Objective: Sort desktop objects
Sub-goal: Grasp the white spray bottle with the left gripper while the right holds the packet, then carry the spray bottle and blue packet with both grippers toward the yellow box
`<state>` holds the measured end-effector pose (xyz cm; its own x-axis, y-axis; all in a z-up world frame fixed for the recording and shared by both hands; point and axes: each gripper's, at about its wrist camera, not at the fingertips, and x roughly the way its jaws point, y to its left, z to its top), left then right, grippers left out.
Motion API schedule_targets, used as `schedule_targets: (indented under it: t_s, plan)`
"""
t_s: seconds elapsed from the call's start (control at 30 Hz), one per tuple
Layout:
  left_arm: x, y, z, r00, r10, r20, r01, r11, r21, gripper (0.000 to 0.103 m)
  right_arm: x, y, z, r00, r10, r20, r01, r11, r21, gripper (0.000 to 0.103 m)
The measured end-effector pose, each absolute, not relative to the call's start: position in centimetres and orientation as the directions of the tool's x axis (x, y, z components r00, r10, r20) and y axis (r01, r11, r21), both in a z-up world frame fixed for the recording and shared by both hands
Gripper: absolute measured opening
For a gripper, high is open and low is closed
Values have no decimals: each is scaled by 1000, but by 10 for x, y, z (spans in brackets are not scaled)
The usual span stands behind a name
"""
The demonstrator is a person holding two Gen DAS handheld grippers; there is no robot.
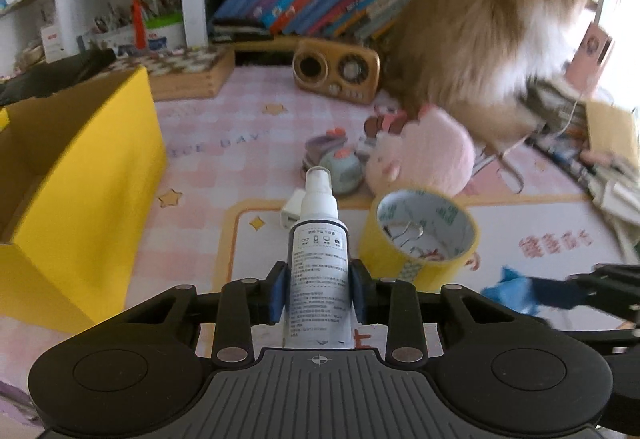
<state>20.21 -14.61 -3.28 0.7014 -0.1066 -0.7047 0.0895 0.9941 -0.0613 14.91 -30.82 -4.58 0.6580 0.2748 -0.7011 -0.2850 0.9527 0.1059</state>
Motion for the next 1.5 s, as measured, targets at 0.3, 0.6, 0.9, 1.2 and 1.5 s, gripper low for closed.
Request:
schedule_targets:
  t_s: [0.3,0.6,0.9,1.2,1.5]
  plan:
    - [162,-122,-11,730,-145,-668,91,989,-115,31,138,-286,-29,680,286,-675,-303,948,97,37]
    - [122,-91,-9,737,-179,-651,125,984,-129,31,109,-252,-16,700,272,-661,-287,954,88,37]
    - [77,-49,-8,741,-192,-644,133,981,-140,31,73,-204,-15,688,266,-676,-290,954,80,37]
    - [34,-8,-7,735,-184,-653,143,983,-116,31,29,-149,-13,679,276,-681,-300,950,87,37]
    - [-1,28,-9,737,-169,-654,135,986,-102,31,-3,-104,-15,678,287,-677,-308,947,93,37]
